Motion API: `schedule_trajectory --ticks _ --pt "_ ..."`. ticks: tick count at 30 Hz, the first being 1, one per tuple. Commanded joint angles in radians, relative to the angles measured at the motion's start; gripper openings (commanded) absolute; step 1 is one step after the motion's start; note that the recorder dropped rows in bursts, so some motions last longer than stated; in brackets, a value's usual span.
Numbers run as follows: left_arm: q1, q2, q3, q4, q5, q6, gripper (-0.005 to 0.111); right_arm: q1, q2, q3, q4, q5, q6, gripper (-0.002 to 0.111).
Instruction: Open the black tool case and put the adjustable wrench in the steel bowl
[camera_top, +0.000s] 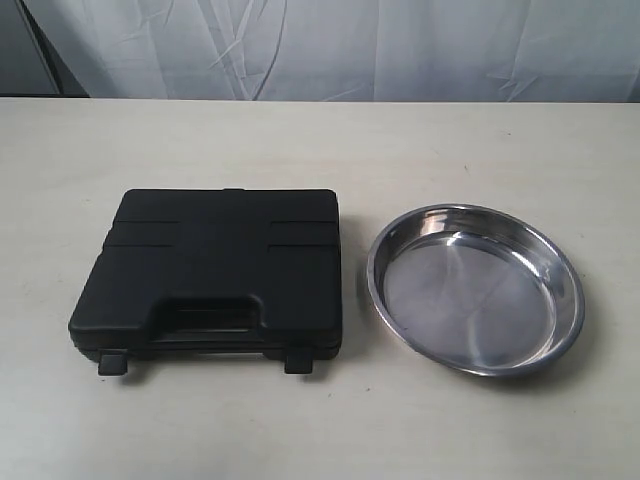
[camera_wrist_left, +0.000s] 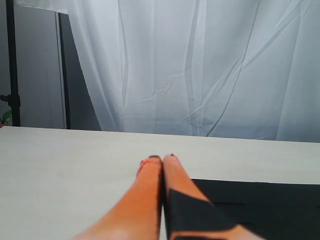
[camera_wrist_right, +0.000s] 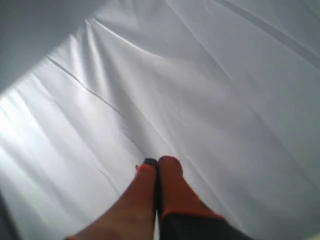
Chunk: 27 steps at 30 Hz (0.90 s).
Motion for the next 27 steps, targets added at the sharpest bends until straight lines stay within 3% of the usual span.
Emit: schedule_trajectory --ticks 1,4,7,9,12,14,17,22,24,27 --pt "-0.005 -0.006 0.005 0.001 -0.002 -0.001 0.000 0.044 0.380 -0.244 -0.025 0.264 -0.335 0.000" --pt "-0.005 -0.006 0.005 0.001 -0.002 -0.001 0.000 0.138 0.608 -0.381 0.164 0.340 -0.727 0.000" --pt "-0.005 -0.006 0.005 0.003 -0.002 -0.001 0.000 0.262 0.839 -0.548 0.336 0.564 -1.057 0.000" --pt "-0.005 -0.006 0.005 0.003 -0.002 -0.001 0.000 0.342 0.984 -0.669 0.357 0.742 -1.125 0.000" --pt "-0.005 -0.006 0.005 0.003 -0.002 -0.001 0.000 0.539 1.332 -0.886 0.331 1.106 -1.195 0.000" --pt "-0.005 -0.006 0.005 0.003 -0.002 -0.001 0.000 0.635 1.478 -0.923 0.338 1.174 -1.300 0.000" --pt "-0.005 -0.006 0.005 0.003 -0.002 -0.001 0.000 0.745 1.601 -0.924 0.329 1.115 -1.373 0.000" --pt "-0.005 -0.006 0.005 0.003 -0.002 -0.001 0.000 0.924 1.683 -0.924 0.321 0.856 -1.546 0.001" --pt "-0.005 -0.006 0.005 0.003 -0.002 -0.001 0.000 0.976 1.696 -0.924 0.318 0.753 -1.546 0.006" --pt "-0.005 -0.006 0.005 0.003 -0.002 -0.001 0.000 1.016 1.726 -0.926 0.266 0.716 -1.546 0.026"
